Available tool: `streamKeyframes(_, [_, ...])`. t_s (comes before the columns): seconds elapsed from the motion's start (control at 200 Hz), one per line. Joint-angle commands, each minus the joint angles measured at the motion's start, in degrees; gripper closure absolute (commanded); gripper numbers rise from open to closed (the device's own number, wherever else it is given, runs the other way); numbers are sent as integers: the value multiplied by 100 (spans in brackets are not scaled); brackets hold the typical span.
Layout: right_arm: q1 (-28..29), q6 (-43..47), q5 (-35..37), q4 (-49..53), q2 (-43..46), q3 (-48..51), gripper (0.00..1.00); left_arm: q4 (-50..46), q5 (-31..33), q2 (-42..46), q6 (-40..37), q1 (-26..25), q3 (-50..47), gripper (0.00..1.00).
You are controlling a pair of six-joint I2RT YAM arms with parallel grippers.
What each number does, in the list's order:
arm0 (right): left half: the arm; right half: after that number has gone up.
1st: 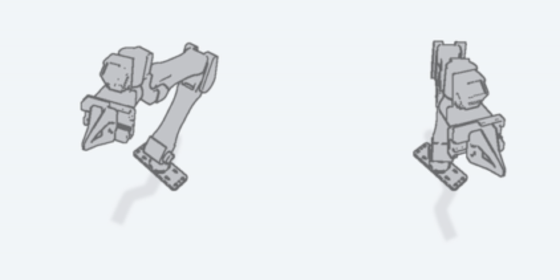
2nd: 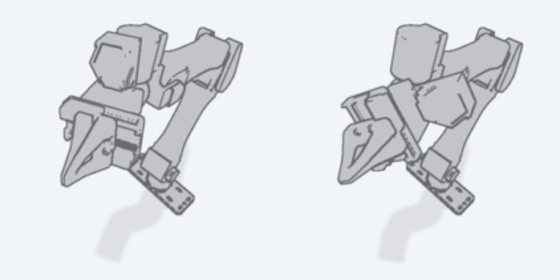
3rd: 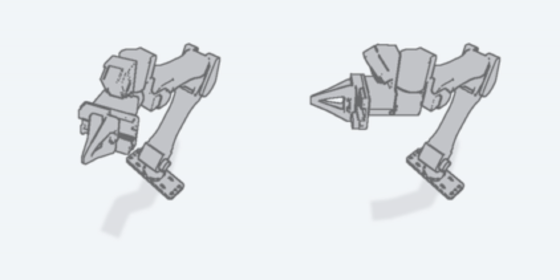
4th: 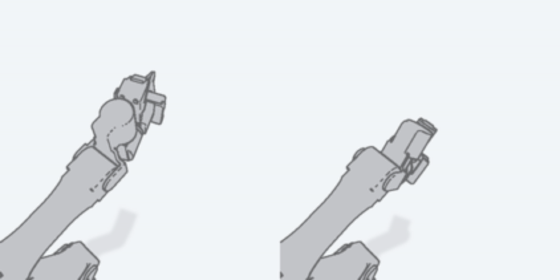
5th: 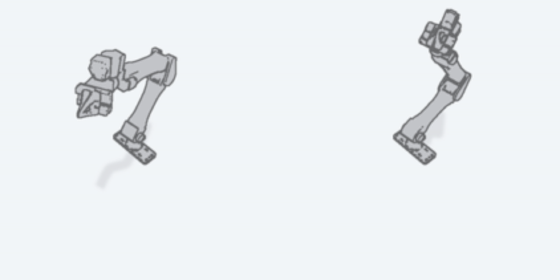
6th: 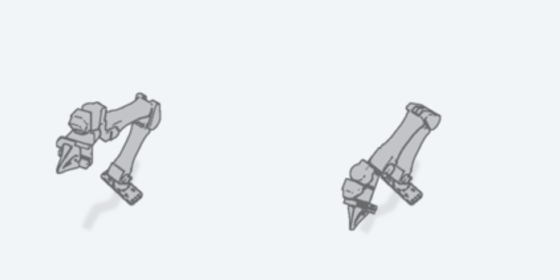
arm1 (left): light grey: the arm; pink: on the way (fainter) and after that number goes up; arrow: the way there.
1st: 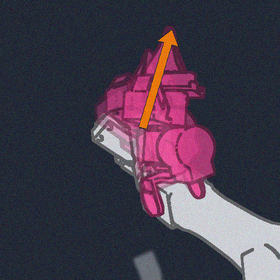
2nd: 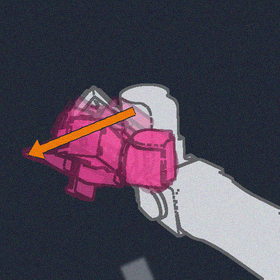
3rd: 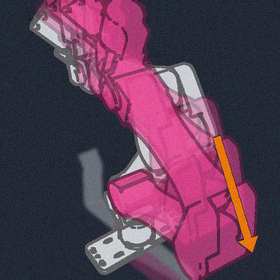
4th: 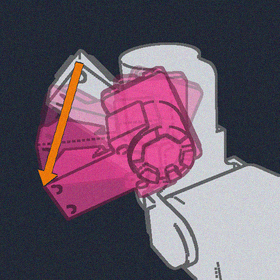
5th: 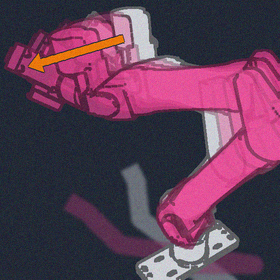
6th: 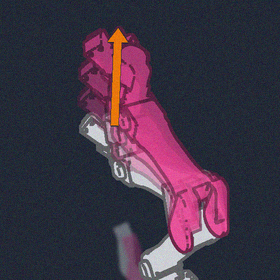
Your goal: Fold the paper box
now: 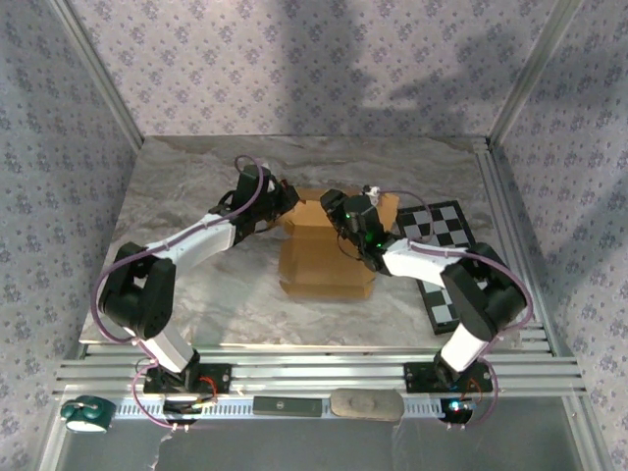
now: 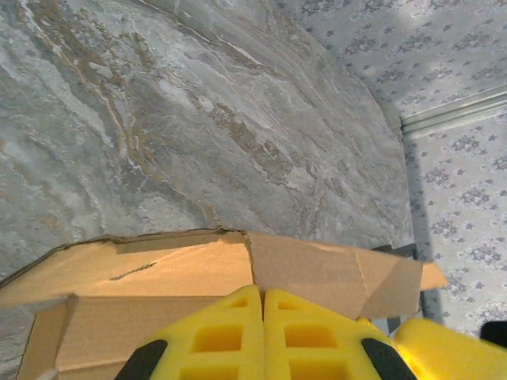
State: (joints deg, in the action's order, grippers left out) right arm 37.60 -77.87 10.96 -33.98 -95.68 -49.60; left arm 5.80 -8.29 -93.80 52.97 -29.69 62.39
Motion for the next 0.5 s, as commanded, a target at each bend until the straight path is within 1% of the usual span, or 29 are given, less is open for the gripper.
streamKeyframes(0.0, [17,-1105,40,-787,-202,-41,57,53,-143,133,-198,-69,51,100])
streamKeyframes(0.07, [-19,-1086,52,-724,-200,-83,60,46,-146,133,-214,-68,49,100])
streamKeyframes(0.13, [-29,-1199,-21,-613,-162,-71,60,35,-145,137,-220,-50,44,100])
streamKeyframes(0.18, [11,-1288,48,-588,-31,80,58,11,-122,147,-239,-46,44,100])
streamKeyframes(0.24, [115,-1293,291,-564,273,320,56,0,-117,159,-263,-30,44,100])
streamKeyframes(0.37, [410,-1320,611,255,993,557,51,-16,-113,151,-290,-11,54,100])
streamKeyframes(0.425, [523,-1424,799,412,1094,587,46,-11,-112,136,-307,-15,67,100])
streamKeyframes(0.495, [509,-1409,756,353,958,520,46,-16,-131,150,-306,-11,68,100])
